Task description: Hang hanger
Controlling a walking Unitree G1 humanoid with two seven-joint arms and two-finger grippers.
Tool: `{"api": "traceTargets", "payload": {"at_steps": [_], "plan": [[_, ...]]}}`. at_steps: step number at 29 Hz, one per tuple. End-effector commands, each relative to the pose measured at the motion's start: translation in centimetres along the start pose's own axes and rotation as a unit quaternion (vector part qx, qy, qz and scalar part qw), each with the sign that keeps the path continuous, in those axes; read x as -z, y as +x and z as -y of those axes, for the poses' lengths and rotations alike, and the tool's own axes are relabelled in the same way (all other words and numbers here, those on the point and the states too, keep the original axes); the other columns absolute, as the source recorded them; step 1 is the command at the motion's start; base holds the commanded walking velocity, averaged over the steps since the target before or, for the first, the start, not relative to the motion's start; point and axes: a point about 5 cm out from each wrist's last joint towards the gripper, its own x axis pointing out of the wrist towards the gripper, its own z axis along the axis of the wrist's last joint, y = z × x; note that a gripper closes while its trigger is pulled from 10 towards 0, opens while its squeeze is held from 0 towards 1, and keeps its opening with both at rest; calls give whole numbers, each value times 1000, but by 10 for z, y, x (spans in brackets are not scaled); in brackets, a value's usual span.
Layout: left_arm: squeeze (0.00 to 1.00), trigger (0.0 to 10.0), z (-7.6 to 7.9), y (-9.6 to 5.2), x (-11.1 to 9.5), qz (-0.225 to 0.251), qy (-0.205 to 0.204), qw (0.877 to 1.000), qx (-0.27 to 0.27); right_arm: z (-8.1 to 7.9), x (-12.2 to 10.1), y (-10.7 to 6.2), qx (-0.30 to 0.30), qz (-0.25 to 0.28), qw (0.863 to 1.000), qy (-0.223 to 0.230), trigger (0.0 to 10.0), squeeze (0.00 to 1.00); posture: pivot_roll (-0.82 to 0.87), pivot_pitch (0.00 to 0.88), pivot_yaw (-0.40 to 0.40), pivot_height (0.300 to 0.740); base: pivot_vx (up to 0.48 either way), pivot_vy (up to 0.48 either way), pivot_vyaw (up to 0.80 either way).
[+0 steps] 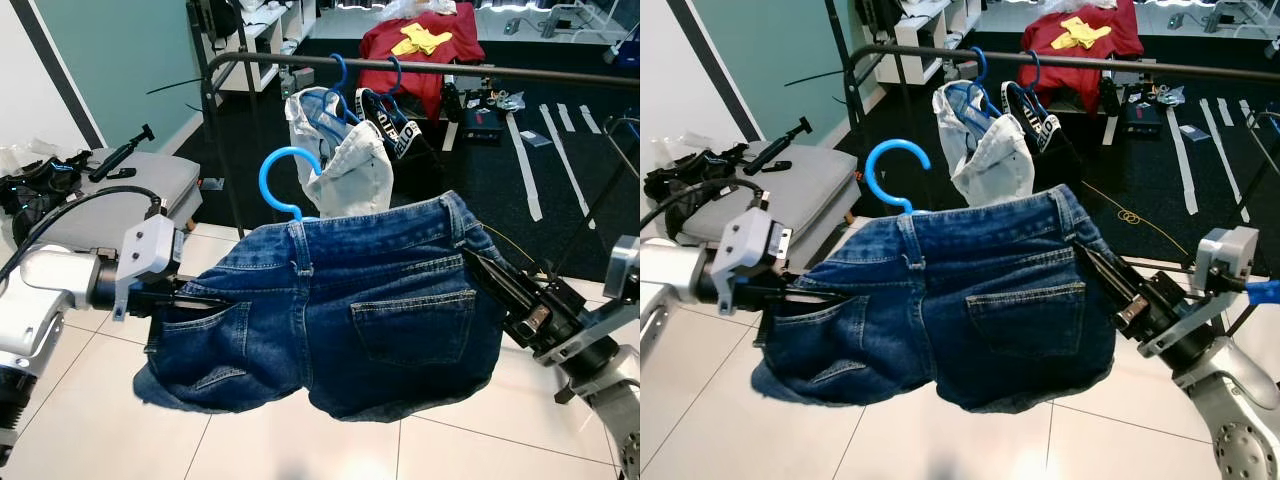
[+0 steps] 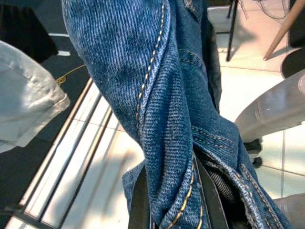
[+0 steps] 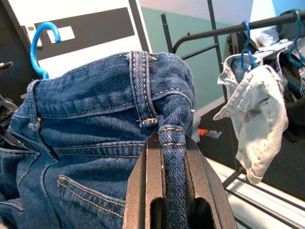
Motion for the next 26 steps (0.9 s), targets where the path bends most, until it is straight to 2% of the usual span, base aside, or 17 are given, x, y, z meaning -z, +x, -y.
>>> {"api": "traceTargets", "payload": {"at_steps": [1,8,10,12,13,15,17,18,19,20,21,24,25,26], "plan": [[0,10000,6,-40,13,-72,-37,997,-16,33,-23,-32,126,33,990,-59,0,0,-73,100,78,740,0,0,0],[0,10000,5,-41,14,-80,-34,996,-27,32,-21,-34,127,16,989,-76,0,0,-79,103,78,740,0,0,0],[0,10000,5,-41,17,-95,-35,994,-32,35,-23,-35,136,18,987,-81,0,0,-80,104,78,740,0,0,0],[0,10000,-1,-40,25,-134,-33,989,-57,40,-27,-37,151,19,984,-95,0,0,-80,104,78,740,0,0,0],[0,10000,-1,-40,25,-134,-33,989,-57,40,-27,-37,151,19,984,-95,0,0,-80,104,78,740,0,0,0],[0,10000,-12,-35,30,-173,-17,980,-97,40,-25,-33,154,3,982,-113,0,0,-76,107,78,740,0,0,0],[0,10000,-12,-35,30,-173,-17,980,-97,40,-25,-33,154,3,982,-113,0,0,-76,107,78,740,0,0,0],[0,10000,-19,-28,29,-176,-1,977,-122,37,-20,-28,142,-14,982,-121,0,0,-76,108,79,740,0,0,0],[0,10000,-27,-18,25,-167,25,973,-154,30,-13,-22,123,-28,985,-116,10000,0,-72,107,77,740,0,0,0],[0,10000,-27,-18,25,-167,25,973,-154,30,-13,-22,123,-28,985,-116,10000,0,-72,107,77,740,0,0,0],[0,10000,-35,-7,20,-147,49,970,-186,27,-8,-17,116,-32,988,-101,10000,753,-70,107,78,740,0,0,0],[0,10000,-35,-7,20,-147,49,970,-186,27,-8,-17,116,-32,988,-101,10000,753,-70,107,78,740,0,0,0],[0,10000,-40,4,15,-124,64,967,-211,23,-5,-14,109,-31,990,-89,10000,1000,-69,106,79,740,0,0,0],[0,10000,-40,4,15,-124,64,967,-211,23,-5,-14,109,-31,990,-89,10000,1000,-69,106,79,740,0,0,0]]}}
